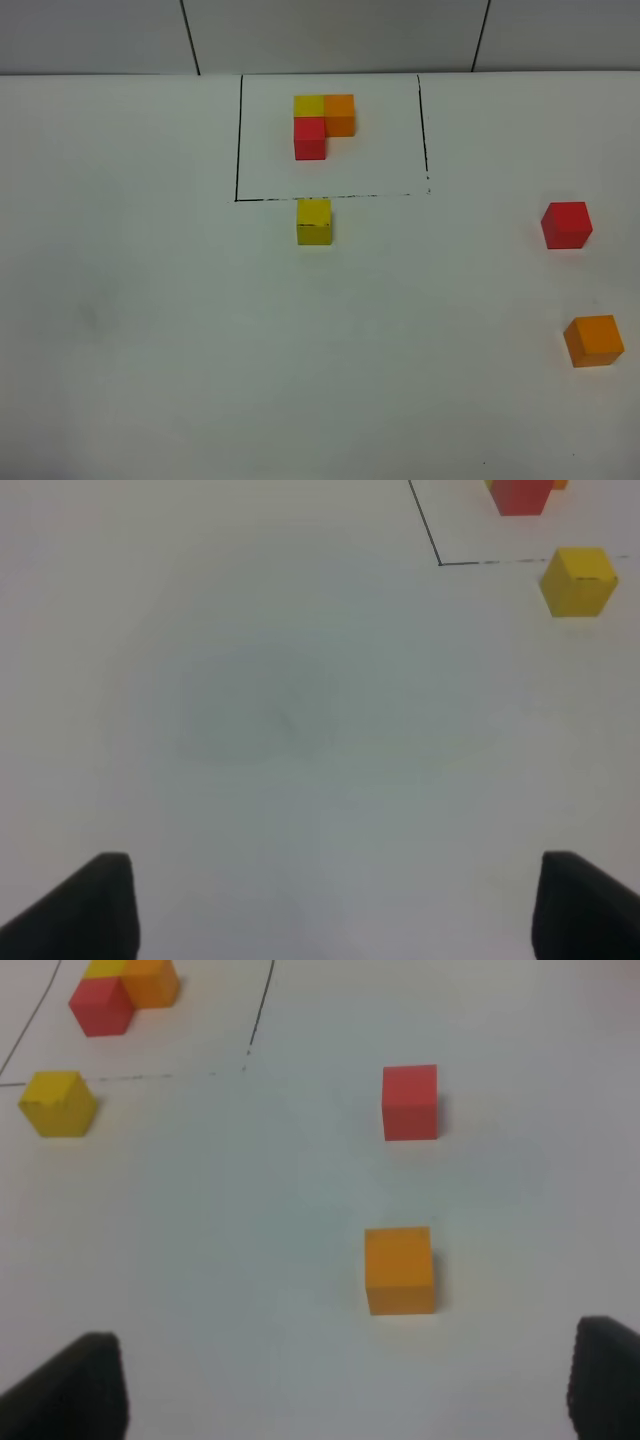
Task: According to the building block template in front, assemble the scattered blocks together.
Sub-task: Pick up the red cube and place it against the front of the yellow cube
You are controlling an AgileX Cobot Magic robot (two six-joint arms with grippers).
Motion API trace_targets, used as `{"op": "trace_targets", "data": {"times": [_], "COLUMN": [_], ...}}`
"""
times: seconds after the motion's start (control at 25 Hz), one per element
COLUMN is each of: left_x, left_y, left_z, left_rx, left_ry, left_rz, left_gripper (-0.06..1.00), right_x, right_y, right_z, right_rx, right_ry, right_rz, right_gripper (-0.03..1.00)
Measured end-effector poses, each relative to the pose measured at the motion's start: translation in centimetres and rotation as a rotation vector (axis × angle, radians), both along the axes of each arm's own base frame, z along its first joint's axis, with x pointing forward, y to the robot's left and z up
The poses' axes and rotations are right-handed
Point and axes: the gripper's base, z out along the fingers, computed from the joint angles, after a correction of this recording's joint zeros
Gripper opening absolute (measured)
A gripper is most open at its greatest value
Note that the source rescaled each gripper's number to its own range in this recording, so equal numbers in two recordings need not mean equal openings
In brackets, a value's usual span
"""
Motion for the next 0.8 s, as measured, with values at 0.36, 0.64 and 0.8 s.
{"op": "trace_targets", "data": {"times": [0.36, 0.64, 0.8], "left_x": [0.00, 0.00, 0.00], "left_y": [0.00, 0.00, 0.00], "left_z": [0.00, 0.00, 0.00], "left_rx": [0.000, 0.000, 0.000], "left_ry": [0.000, 0.000, 0.000], "left_rz": [0.000, 0.000, 0.000], "left_gripper": [0.63, 0.63, 0.63], "right_x": [0.00, 0.00, 0.00], "right_y": [0.01, 0.05, 0.05], "right_z": [0.00, 0.00, 0.00], "right_rx": [0.002, 0.006, 0.006], "right_ry": [0.000, 0.000, 0.000], "right_rz": [0.001, 0.003, 0.003], "right_gripper": [0.77, 0.77, 0.77]}}
